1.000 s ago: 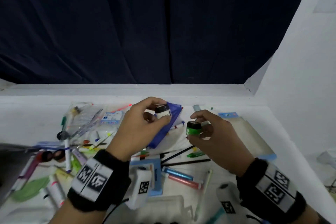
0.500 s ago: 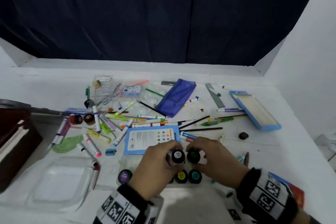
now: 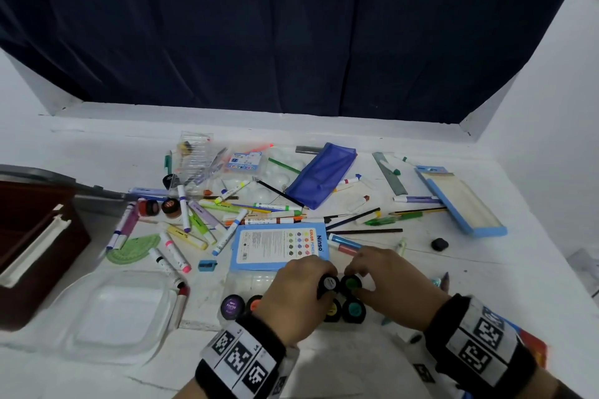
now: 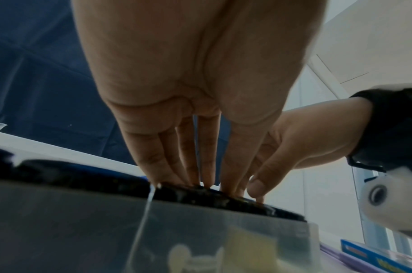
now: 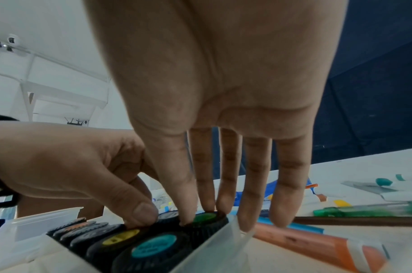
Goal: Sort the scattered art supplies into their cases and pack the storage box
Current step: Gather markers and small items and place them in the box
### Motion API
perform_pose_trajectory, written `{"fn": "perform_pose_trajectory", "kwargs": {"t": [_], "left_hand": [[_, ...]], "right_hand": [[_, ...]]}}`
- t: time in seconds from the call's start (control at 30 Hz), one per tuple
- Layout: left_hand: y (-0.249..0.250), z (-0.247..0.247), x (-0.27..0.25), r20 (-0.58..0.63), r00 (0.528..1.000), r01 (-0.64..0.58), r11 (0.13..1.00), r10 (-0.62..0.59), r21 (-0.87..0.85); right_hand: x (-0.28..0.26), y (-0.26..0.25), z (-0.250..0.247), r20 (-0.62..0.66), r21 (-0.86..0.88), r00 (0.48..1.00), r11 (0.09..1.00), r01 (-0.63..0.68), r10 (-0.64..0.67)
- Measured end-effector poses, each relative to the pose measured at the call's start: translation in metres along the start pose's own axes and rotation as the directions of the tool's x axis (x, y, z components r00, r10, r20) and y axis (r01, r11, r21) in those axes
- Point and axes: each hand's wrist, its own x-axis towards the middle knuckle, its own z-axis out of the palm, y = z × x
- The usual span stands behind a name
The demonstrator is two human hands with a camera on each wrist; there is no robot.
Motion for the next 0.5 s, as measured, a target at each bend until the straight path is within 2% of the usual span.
{"fn": "perform_pose_trajectory", "kwargs": {"t": [0.1, 0.23, 0.4, 0.5], "left_hand": [[-0.001, 0.0, 0.001, 0.007, 1.0, 0.022, 1.0, -0.022, 0.013], [-0.007, 0.002, 0.005, 0.004, 0.998, 0.063, 0.991, -0.064, 0.118], [-0.012, 0.004, 0.01, 0.039, 0.997, 0.06, 0.995, -0.063, 0.085], [-0.017, -0.006, 0.005, 0.019, 0.996, 0.087, 0.996, -0.087, -0.006]], "right_hand": [[0.004, -0.005, -0.003, 0.019, -0.046, 1.0, 0.999, -0.017, 0.018], [0.012, -0.013, -0.007, 0.057, -0.149, 0.997, 0.988, -0.039, 0.048], [0.02, -0.02, -0.01, 0.12, -0.255, 0.991, 0.967, -0.024, 0.057], [0.024, -0.018, -0.013, 0.117, -0.207, 0.993, 0.978, -0.004, 0.029]]}}
